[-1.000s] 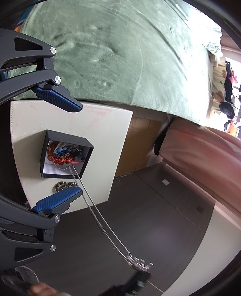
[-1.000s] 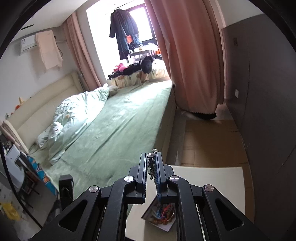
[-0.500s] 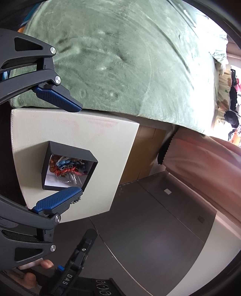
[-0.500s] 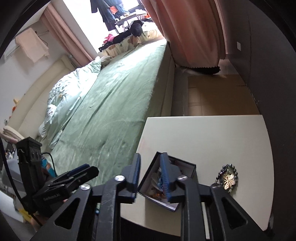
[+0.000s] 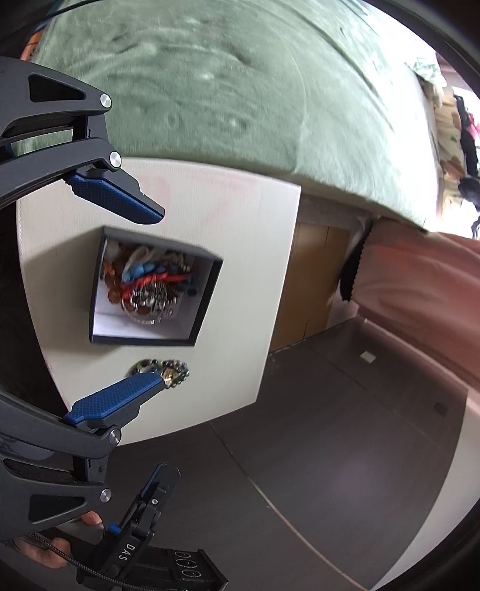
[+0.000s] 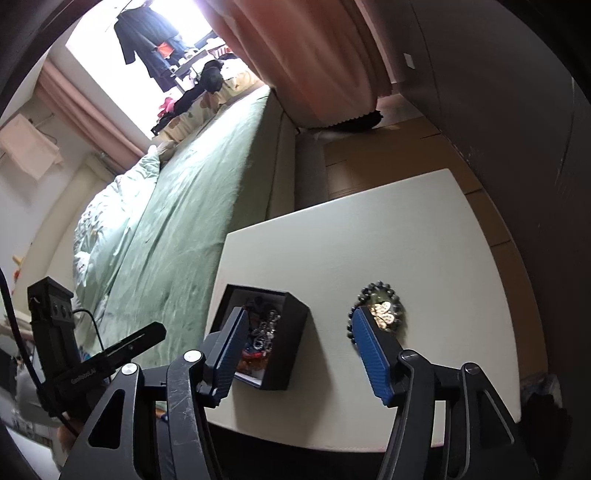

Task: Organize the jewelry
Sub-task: 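Grasp the dark bead bracelet with the left tool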

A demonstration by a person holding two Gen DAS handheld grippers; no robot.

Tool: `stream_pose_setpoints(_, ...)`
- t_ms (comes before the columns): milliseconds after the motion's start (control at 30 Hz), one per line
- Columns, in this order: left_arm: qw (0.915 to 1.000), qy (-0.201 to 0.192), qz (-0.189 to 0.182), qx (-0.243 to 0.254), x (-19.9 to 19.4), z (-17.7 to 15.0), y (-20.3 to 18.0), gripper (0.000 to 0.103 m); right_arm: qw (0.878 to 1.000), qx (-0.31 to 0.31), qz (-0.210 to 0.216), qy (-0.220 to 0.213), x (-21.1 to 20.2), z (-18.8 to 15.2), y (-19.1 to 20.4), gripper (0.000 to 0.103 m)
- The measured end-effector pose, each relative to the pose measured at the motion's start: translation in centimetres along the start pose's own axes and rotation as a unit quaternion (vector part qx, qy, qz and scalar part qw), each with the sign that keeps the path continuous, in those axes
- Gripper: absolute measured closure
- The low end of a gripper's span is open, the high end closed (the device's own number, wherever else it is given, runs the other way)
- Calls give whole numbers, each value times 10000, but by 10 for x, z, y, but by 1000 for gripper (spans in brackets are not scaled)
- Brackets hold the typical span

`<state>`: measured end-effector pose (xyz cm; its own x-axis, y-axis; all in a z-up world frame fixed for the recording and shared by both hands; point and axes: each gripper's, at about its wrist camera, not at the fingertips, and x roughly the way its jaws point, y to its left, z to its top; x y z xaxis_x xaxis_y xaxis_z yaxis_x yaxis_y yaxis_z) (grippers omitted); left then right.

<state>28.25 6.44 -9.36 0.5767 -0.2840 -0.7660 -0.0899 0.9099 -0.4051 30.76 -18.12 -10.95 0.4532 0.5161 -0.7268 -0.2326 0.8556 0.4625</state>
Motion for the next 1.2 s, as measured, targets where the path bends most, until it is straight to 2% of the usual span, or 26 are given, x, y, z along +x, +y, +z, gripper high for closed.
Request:
stream_pose_setpoints(333,9976,310,-31,619,42,4,-64,22,9975,692,-102,21,-7,-16,-74,40)
stream_pose_setpoints(367,9969,345,15,703,47,5,-70,23,9972,739,-127,5,-8,-17,-80,40)
stream_pose_setpoints(533,9929,717,166,937,79,9,-91,46,9954,927,-239,-72,-13,-22,-107,41)
stream_pose_setpoints(733,9865,1075,389,1174,114,8,-110,63,9944,985,-379,-107,-17,-25,-126,41)
stream_pose_setpoints(967,9777,1408,622,1431,150,8,-127,66,9919,1175,-453,-145,-18,-27,-148,41)
stream_pose_setpoints(1200,9673,1763,903,1582,186,8,-131,73,9913,1261,-346,-145,-15,-30,-161,41)
